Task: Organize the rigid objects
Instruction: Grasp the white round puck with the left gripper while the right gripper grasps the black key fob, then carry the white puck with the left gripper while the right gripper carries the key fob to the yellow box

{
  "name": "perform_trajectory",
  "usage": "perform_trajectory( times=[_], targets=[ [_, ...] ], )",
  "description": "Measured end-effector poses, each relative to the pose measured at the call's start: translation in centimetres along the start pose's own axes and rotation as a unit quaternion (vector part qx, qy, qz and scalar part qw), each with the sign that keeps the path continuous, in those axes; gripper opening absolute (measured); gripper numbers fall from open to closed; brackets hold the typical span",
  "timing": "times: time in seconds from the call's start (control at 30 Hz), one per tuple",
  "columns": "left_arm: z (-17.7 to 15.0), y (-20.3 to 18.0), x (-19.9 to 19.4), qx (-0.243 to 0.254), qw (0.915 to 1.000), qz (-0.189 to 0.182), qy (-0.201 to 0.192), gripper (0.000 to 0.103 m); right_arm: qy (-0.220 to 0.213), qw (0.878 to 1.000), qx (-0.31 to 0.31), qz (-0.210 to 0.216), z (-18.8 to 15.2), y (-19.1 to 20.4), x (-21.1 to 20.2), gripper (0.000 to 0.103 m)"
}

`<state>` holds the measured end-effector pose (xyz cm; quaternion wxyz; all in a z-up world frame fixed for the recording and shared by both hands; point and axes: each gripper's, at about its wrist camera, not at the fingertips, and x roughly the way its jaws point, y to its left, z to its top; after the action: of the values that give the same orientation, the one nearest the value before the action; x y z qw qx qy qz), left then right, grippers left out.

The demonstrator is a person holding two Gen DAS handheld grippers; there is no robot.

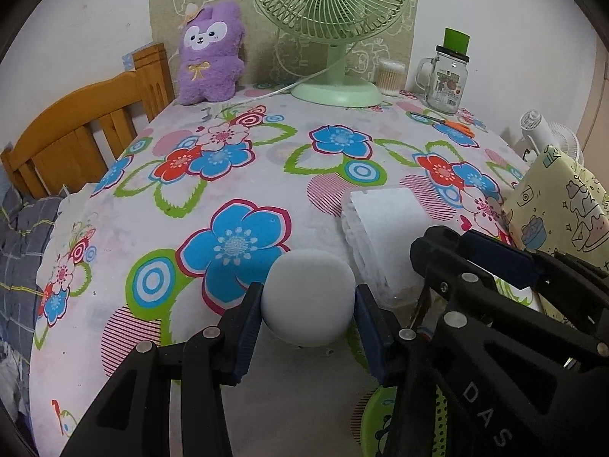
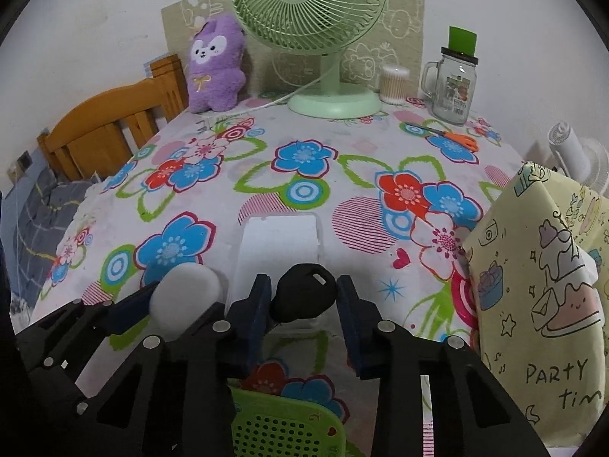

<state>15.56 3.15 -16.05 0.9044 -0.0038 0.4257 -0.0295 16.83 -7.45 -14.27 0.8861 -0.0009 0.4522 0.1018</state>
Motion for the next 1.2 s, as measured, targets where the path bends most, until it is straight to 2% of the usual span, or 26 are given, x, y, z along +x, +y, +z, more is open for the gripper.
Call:
perform_trajectory(
  times=[0.57,1.2],
  targets=[
    [-0.7,0.3,-2.3,-0.003,0.9998,0.003,-0.018,0.049,-0.005,1.000,0.002,0.001,-0.7,0.7,-2.1,0.038],
    [-1.9,-1.5,-6.7,0.003,0.9989,0.000,-0.047,0.049,-0.037,0.999,0.007,-0.003,-1.9,0.1,-7.3,0.038]
  ],
)
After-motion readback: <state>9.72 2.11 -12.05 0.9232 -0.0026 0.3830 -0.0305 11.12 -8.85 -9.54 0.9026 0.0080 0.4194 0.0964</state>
